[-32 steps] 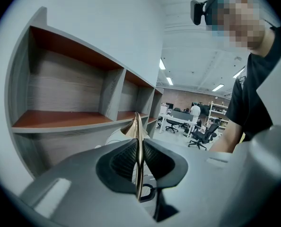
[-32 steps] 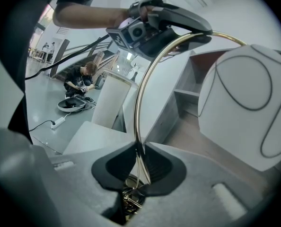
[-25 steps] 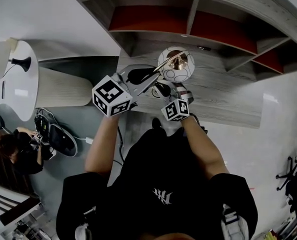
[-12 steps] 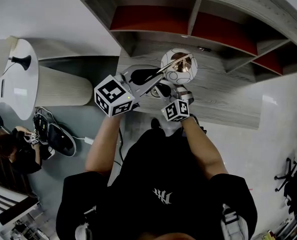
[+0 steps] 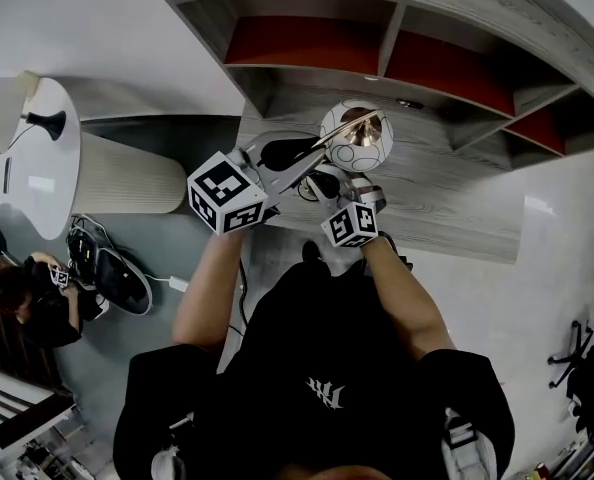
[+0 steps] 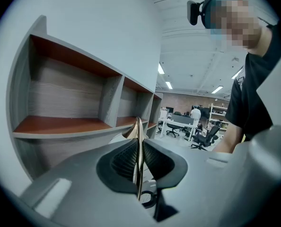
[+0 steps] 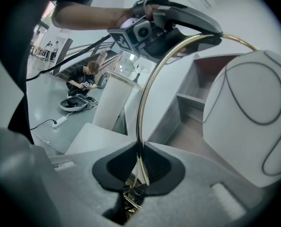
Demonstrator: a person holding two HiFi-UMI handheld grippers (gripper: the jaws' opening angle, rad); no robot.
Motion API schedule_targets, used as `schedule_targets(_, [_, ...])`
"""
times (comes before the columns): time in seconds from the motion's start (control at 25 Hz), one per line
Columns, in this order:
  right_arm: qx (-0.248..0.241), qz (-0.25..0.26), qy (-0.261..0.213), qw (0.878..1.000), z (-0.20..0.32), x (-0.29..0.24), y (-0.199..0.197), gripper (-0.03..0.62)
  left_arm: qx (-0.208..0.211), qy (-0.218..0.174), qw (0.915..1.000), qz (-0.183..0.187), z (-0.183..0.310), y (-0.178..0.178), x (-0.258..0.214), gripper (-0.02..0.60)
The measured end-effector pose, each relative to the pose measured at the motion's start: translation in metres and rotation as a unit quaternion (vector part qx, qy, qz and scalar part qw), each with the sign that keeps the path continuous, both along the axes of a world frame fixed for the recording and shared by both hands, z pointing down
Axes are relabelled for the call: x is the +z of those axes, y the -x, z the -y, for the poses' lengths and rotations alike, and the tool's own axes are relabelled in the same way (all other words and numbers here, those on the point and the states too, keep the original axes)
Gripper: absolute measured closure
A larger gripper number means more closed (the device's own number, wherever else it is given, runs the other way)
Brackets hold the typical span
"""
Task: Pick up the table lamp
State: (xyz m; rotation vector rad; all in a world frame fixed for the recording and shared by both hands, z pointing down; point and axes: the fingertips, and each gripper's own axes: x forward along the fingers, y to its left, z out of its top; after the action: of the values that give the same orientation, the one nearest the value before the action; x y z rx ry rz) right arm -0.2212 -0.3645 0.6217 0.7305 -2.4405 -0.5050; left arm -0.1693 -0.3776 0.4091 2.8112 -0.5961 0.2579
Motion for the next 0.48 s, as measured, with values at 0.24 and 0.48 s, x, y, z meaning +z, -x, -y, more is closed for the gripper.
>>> schedule_targets(0.24, [-0.004, -0.008, -0.008, 1.0, 0.004, -0.009, -0.002, 0.548, -0.007, -0.005, 0.9999, -0.012, 0.003, 0.005, -0.01, 0.545])
schedule_targets(0.48, [-0.011, -0.015, -0.024, 1.0, 0.008, -0.027, -0.005, 0.549, -0.007, -0.02, 0.9995, -0.024, 0.006, 0.007, -0.029, 0.545])
